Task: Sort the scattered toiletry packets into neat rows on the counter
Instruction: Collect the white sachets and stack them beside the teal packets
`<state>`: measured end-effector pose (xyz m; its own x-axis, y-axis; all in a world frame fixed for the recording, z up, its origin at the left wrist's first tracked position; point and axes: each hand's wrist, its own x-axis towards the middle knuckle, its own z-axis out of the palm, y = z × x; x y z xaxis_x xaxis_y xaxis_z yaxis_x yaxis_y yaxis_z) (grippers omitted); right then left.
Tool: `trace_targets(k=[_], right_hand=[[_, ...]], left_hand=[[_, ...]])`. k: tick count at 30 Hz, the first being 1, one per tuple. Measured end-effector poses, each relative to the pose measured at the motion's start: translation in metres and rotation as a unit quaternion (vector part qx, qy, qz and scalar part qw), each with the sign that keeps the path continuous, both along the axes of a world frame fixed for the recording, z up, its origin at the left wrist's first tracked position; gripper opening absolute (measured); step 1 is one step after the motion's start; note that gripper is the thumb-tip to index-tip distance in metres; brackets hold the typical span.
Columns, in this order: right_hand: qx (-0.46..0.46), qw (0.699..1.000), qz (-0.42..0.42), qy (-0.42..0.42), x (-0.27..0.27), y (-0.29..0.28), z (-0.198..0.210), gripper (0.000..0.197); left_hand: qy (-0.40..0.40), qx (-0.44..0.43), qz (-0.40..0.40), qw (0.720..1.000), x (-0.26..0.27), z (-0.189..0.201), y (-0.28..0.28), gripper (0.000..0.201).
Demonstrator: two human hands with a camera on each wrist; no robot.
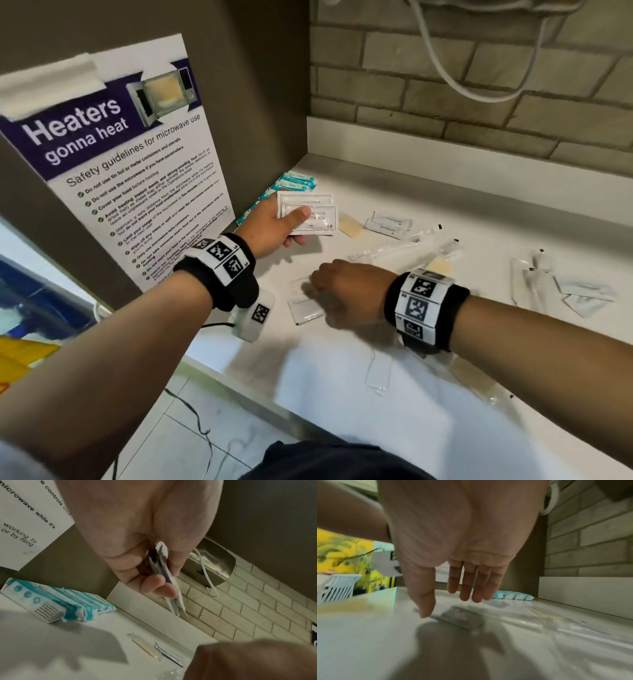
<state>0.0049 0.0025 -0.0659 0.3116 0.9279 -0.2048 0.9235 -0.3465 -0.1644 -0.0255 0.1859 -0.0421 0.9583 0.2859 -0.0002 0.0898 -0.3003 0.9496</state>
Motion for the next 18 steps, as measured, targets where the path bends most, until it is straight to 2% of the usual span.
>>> trace_targets(k=[2,7,10,14,16,18], right_hand=[[-0.016,1.000,0.012,0.008,-0.001,0.002,-0.014,0.042],[0.019,0.999,-0.016,0.031,0.002,0.005,-0.013,0.012],[0.074,0.988,-0.087,0.105,0.018,0.002,0.007,0.014],[0.157,0.951,-0.150,0.220,0.043,-0.005,0.033,0.015],[0.202,0.927,-0.173,0.263,0.050,-0.007,0.044,0.015],[0.237,0.914,-0.193,0.269,0.055,-0.007,0.052,0.015]], left_hand=[[0.003,0.006,-0.002,1.000,0.000,-0.001,0.000,0.023],[0.007,0.003,0.007,1.000,-0.004,-0.006,0.000,0.038],[-0.002,-0.020,0.008,1.000,-0.007,-0.008,0.004,0.059],[-0.011,0.028,-0.010,0.999,-0.009,-0.011,0.009,0.076],[0.005,0.004,-0.023,1.000,-0.009,-0.008,0.002,0.067],[0.027,-0.055,-0.024,0.998,-0.008,-0.005,-0.008,0.045]])
